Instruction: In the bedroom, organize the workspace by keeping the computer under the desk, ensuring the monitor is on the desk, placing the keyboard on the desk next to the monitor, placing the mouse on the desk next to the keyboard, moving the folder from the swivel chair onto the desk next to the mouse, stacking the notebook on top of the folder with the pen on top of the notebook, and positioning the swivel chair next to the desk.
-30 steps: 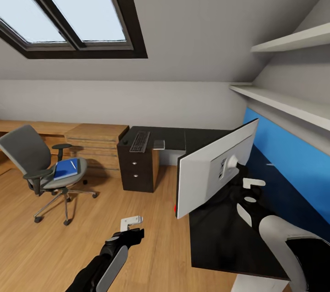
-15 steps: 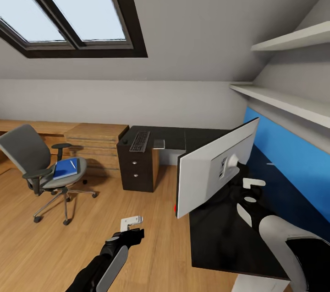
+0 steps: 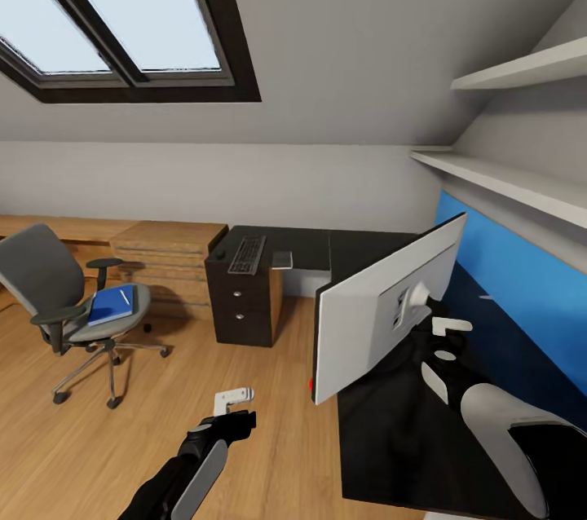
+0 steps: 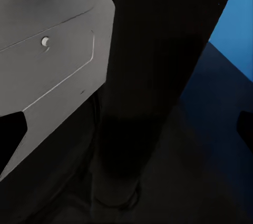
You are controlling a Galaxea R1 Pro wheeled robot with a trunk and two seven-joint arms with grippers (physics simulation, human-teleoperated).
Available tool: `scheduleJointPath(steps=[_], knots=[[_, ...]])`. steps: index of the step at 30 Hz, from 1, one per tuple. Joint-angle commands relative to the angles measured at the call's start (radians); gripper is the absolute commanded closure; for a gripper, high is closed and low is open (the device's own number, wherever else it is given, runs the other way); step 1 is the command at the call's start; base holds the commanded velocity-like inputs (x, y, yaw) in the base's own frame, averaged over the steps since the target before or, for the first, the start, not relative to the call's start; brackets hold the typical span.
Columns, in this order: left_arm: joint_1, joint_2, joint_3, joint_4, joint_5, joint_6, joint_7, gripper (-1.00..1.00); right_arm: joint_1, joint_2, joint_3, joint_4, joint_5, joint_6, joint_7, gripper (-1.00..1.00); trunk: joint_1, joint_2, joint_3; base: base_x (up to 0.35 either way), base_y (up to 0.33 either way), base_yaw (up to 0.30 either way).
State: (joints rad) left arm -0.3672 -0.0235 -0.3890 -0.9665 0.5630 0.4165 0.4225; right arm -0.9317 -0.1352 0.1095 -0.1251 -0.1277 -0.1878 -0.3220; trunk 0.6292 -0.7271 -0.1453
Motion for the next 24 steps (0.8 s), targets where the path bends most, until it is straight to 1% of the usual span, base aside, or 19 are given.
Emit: scheduleJointPath(steps=[1, 24], knots=[[-0.001, 0.000, -0.003, 0.001, 0.010, 0.002, 0.010, -1.00, -0.001, 0.000, 0.009, 0.001, -0.010, -0.004, -0.002, -1.00, 0.001, -0.001, -0.002, 0.156, -0.048, 0.000], [-0.001, 0.000, -0.008, 0.014, 0.011, 0.002, 0.007, -1.00, -0.001, -0.001, 0.009, -0.001, -0.010, -0.004, -0.003, -1.00, 0.001, -0.001, -0.002, 0.030, -0.022, 0.000]])
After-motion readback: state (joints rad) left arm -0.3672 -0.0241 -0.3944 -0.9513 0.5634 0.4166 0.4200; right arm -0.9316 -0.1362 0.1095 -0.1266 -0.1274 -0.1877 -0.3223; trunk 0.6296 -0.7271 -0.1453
